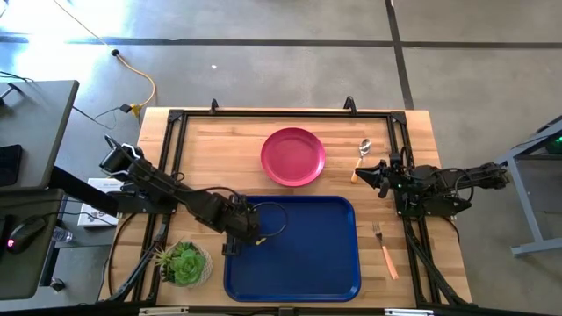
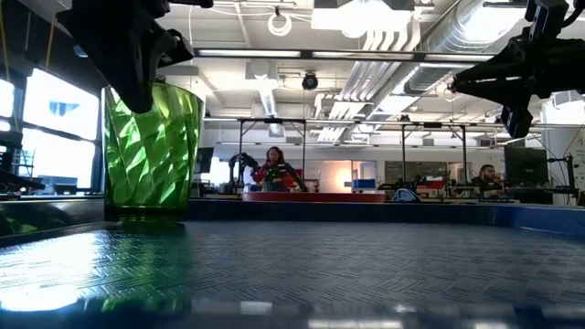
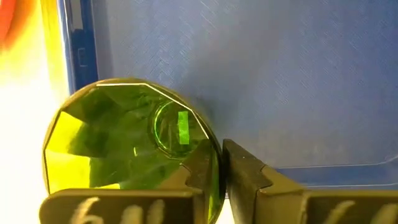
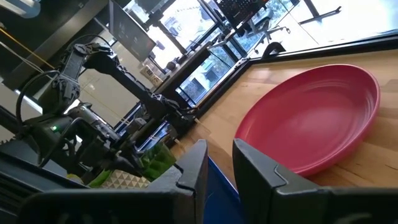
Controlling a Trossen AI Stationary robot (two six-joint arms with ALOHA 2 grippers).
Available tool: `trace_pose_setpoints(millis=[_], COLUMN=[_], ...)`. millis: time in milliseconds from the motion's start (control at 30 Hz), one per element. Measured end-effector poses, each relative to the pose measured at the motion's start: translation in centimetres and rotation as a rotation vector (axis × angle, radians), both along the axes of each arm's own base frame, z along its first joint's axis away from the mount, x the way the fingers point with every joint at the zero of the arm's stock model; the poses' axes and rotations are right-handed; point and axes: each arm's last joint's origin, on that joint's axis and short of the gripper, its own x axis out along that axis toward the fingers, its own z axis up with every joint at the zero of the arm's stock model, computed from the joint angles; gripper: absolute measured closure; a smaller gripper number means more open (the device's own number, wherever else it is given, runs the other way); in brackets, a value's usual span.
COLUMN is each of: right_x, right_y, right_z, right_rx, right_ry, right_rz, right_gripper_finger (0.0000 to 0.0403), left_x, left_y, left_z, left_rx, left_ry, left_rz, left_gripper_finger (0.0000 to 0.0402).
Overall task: Pick and place plate/cup/fork/spoon on tray
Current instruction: Put the green cup on the blue serving tray
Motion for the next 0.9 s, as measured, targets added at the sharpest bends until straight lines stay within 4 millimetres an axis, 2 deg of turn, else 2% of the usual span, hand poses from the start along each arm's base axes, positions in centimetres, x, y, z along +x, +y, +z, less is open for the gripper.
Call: trace_pose_setpoints(millis=[300, 900], right_x=[0.00, 0.00], right_y=[0.00, 0.00], right_z=[0.00, 0.01], right_rx=[0.000, 0.000], right_ry=[0.000, 0.000], right_rz=[0.000, 0.000], right_gripper_finger=[0.0336, 0.0336], left_x=[0.02, 0.58], left_y=[0.03, 0.00], left_z=[0.00, 0.35], left_rx=[-0.021, -0.097], left_ry=[0.005, -0.023], left_rz=[0.024, 0.050], left_gripper_finger=[0.0337, 0.0334])
